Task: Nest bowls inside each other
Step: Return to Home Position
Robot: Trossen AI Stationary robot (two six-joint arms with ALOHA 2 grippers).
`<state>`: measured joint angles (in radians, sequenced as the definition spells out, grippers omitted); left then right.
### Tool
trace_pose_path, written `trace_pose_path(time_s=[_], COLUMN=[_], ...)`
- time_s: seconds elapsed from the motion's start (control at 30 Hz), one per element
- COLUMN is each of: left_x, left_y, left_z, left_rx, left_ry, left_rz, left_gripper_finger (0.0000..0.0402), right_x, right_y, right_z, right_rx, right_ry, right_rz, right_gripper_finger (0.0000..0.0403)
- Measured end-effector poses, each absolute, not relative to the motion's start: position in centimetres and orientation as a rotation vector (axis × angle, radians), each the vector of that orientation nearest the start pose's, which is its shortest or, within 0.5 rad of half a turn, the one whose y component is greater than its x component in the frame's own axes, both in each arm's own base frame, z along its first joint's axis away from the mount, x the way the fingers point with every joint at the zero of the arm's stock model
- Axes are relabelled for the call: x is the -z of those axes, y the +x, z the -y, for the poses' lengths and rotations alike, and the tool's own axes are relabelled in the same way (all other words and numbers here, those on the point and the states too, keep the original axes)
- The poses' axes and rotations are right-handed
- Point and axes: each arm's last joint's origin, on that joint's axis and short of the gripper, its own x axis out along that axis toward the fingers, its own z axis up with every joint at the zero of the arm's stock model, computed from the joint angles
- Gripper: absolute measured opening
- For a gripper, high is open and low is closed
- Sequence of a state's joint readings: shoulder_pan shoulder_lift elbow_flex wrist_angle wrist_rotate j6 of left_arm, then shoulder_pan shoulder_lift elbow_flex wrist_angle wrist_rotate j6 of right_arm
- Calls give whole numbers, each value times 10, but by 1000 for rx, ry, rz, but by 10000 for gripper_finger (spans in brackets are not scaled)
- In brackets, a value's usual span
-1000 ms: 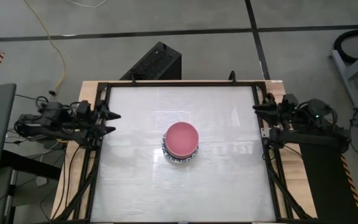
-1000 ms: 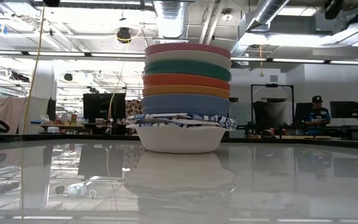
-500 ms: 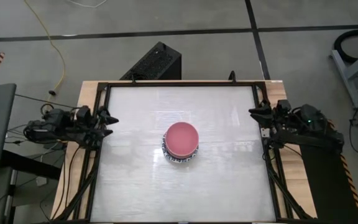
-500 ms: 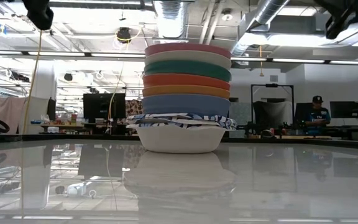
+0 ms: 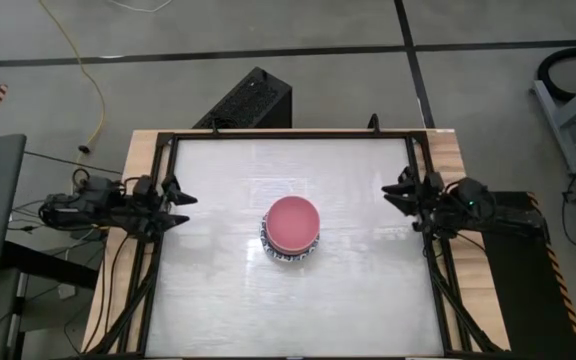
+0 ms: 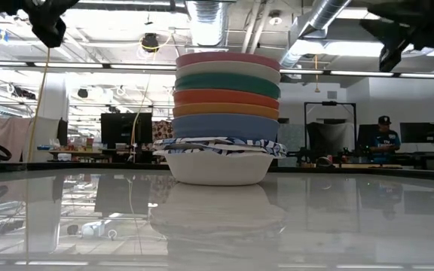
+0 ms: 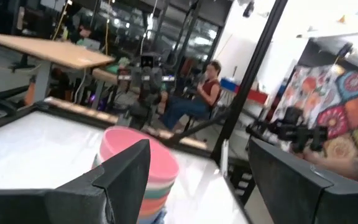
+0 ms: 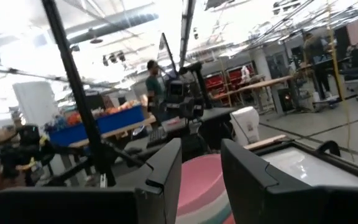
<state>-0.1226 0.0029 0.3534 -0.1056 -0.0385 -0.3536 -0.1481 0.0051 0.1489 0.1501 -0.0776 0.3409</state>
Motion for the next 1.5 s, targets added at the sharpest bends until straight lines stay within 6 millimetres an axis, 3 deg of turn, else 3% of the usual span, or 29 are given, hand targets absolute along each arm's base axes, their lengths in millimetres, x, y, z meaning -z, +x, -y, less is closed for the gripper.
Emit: trace_pose_path(time_s=[0.27,0.47,0.7,1.23,1.5], left_x=[-251,-219,-186,-185,-178], left_y=[67,83,95,95,96], left_z=[6,9,11,11,8], left_rx=[84,99,147,137,25], left_ry=[-351,-407,-470,-436,-474], left_rz=[154,153,179,169,117], left_gripper_finger=[261,261,261,261,261], right_x=[-199,-195,-186,-169,-169], right_y=[92,93,95,98,98], right_z=[3,1,3,6,6], right_rx=[-60,-81,17,149,157], right_ry=[257,263,263,257,181], right_rz=[316,299,222,63,52], right_gripper_finger=[134,134,134,134,134])
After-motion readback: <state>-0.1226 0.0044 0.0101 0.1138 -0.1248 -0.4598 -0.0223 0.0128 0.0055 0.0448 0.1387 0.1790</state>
